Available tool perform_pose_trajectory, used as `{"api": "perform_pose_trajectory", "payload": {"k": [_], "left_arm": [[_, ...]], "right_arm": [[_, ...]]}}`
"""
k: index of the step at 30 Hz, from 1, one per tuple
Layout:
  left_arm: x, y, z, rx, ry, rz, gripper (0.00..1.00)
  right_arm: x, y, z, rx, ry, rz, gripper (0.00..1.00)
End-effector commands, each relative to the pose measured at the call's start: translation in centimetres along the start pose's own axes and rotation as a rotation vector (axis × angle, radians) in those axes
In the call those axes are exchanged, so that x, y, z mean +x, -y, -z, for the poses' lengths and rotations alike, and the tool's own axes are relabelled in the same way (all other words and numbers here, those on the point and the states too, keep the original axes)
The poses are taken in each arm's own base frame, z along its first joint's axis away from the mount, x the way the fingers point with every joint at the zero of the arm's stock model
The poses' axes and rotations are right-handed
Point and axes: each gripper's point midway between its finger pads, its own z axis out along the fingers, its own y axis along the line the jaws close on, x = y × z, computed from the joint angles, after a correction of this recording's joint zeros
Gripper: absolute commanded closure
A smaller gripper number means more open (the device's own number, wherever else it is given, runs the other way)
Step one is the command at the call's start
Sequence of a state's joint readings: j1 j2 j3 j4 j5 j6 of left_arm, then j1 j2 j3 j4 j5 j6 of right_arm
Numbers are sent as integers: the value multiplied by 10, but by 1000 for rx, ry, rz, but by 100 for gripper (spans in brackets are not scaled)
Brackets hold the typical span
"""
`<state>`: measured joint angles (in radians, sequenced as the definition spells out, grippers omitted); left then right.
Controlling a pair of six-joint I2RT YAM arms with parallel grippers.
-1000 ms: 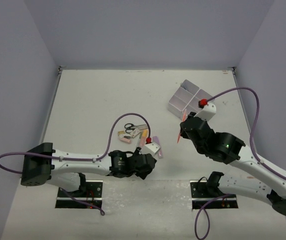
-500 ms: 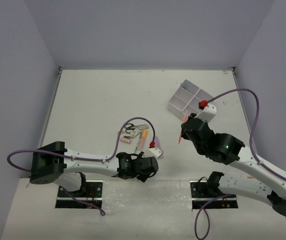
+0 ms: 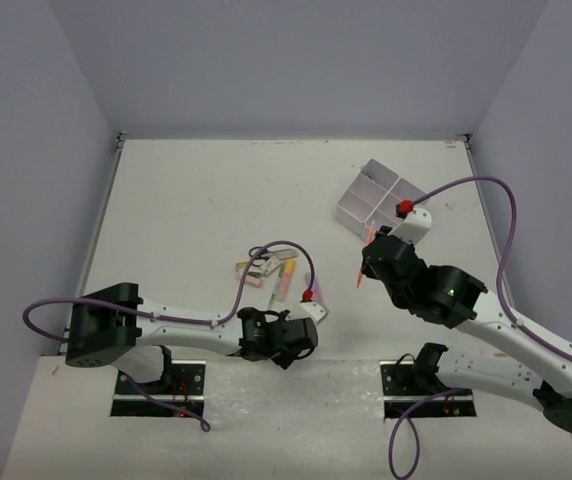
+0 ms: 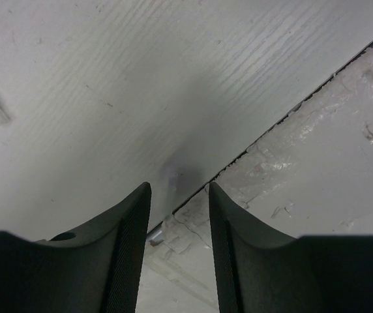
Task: Sort the stationery into containers
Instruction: Close the pen cap on the pen.
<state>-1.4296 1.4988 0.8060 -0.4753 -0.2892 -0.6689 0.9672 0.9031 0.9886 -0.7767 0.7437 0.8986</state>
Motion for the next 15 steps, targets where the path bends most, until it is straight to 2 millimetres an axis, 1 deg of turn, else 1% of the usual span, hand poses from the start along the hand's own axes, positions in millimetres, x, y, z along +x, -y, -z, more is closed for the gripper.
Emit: {"api": "perform_pose_trajectory", "payload": {"k": [1, 6, 10, 15], "left_arm": [[3, -3, -5, -17, 10, -16, 59], [8, -8, -12, -30, -9, -22, 62], [11, -8, -13, -24, -15, -24, 64], [17, -13, -16, -27, -27, -19, 65]], "right_arm": [[-6, 4, -2, 16, 38, -31, 100], [-4, 2, -1, 0, 33, -35, 100], [-6, 1, -1, -2, 34, -39, 100], [-7, 0, 0, -7, 38, -45, 100]]}}
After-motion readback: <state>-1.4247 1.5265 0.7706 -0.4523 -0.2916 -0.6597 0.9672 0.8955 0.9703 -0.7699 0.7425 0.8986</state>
